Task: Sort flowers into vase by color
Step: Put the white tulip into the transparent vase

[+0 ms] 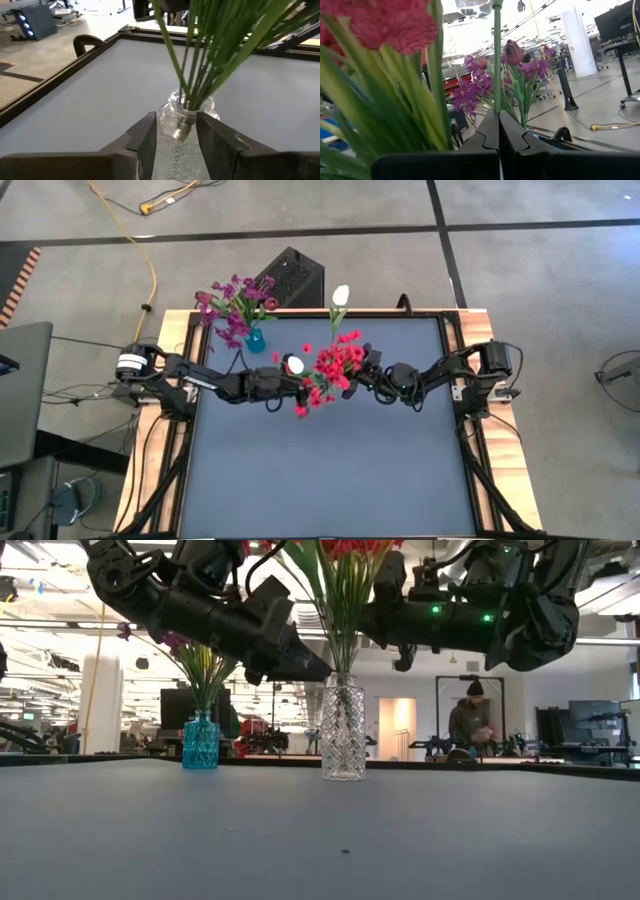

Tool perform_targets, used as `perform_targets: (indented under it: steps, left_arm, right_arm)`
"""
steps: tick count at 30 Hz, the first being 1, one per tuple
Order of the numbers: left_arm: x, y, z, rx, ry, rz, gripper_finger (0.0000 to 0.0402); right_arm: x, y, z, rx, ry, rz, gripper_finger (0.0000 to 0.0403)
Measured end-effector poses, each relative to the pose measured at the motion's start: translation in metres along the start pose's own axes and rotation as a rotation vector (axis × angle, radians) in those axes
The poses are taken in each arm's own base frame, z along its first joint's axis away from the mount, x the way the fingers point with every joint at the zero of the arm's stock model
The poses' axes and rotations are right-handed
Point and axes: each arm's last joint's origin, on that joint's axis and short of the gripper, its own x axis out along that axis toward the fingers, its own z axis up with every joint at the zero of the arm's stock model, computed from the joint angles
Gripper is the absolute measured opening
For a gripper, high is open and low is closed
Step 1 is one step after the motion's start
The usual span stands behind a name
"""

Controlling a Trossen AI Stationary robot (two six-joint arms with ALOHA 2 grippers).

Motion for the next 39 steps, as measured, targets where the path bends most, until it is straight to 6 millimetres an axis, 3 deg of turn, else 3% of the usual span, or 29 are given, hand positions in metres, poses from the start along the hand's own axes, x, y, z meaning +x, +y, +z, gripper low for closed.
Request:
perform_targets:
  steps: [7, 39]
  left_arm:
    - [0.000, 0.002, 0.000, -0.005, 0.001, 0.003, 0.0144]
    - [0.003, 0.014, 0.000, -0.053, 0.009, 0.031, 0.0142]
  right_arm:
    - [0.000, 0.001, -0.003, -0.031, 0.041, 0.037, 0.0017]
    - [-0.001, 0.001, -0.012, -0.078, 0.136, 0.099, 0.0017]
